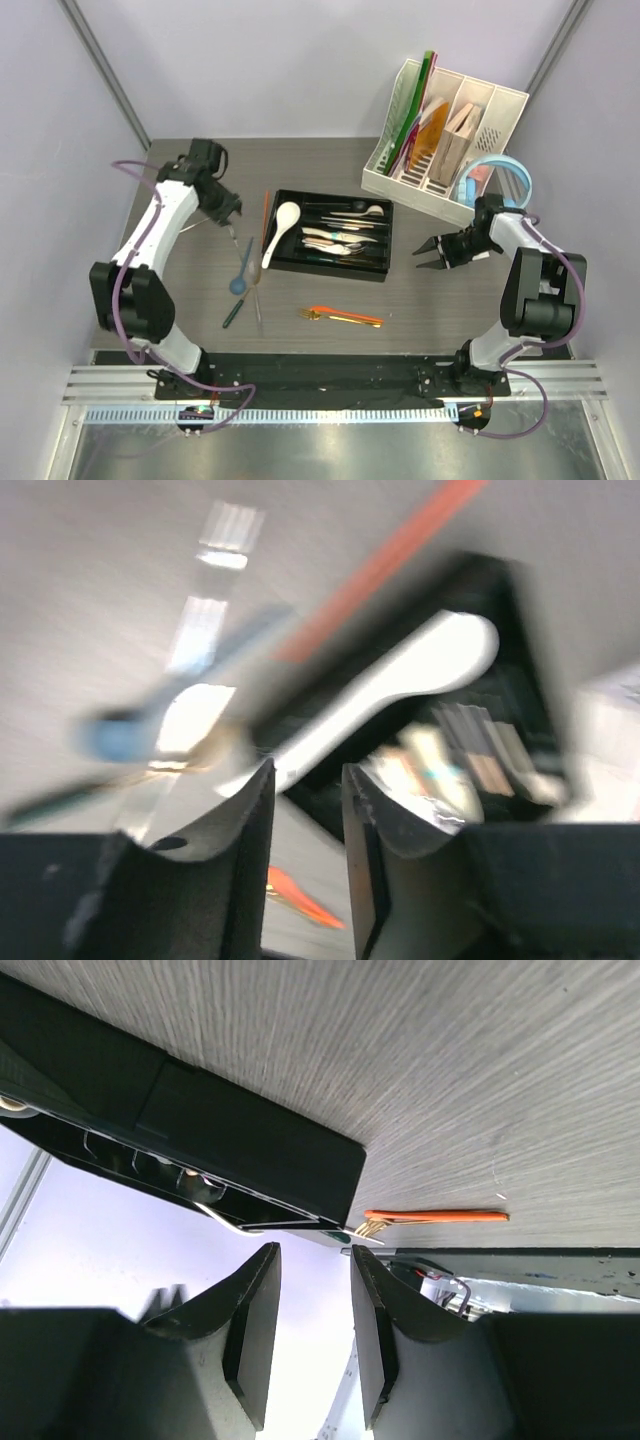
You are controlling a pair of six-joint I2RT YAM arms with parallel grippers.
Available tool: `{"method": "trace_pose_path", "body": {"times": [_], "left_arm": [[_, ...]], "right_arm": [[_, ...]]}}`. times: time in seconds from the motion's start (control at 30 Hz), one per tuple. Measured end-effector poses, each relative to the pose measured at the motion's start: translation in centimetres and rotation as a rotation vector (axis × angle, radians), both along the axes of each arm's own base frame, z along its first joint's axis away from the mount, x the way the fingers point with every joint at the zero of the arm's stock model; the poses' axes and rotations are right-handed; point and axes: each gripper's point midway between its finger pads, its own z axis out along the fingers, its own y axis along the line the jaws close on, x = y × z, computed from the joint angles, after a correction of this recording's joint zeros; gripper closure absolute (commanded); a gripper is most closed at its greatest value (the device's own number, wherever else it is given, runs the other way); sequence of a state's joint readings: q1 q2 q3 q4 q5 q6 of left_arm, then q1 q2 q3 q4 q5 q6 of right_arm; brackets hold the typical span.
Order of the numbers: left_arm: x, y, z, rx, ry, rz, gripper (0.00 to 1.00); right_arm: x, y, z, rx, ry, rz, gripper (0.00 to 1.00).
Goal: Sort the eating utensils into containers
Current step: Place the spoon in the storage box, then pick up the spoon from the center of the board.
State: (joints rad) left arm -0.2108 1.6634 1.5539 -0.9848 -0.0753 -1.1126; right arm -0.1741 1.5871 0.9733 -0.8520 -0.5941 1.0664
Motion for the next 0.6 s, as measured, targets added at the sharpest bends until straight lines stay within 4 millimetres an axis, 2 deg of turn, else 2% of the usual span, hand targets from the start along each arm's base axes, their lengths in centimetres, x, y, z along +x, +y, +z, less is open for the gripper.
{"method": "trace_pose_path", "body": {"times": [0.07,0.1,0.17,0.3,0.43,0.6], "left_arm": [[-2.4,3.2,-1.4,0.076,0.052,-0.015,0.66],[-3.4,4.1,-2.4,0.109,0.091,-0.038,0.66],[-5.1,4.7,-4.7,0.149,0.166,-0.110,0.66],[-7.8,4.5,-9.4,0.173,0.326,-0.260,0.66],[-8.5,4.6,-12.1,0.187,0.419,-0.330,0.66],[-8.5,4.8,-13.4,0.199,0.454,-0.378,0.66]], "right_arm": [[0.3,-0.1,-0.1,-0.003,0.000,0.003,0.60],[0.5,-0.1,-0.1,-0.005,-0.001,0.005,0.60],[0.9,-0.3,-0.3,-0.007,0.001,0.008,0.60],[1.6,-0.4,-0.6,-0.011,0.005,0.013,0.60],[2.4,-0.6,-0.5,-0.017,-0.003,0.014,0.60],[2.9,-0.8,-0.5,-0.022,-0.011,0.015,0.60]]}}
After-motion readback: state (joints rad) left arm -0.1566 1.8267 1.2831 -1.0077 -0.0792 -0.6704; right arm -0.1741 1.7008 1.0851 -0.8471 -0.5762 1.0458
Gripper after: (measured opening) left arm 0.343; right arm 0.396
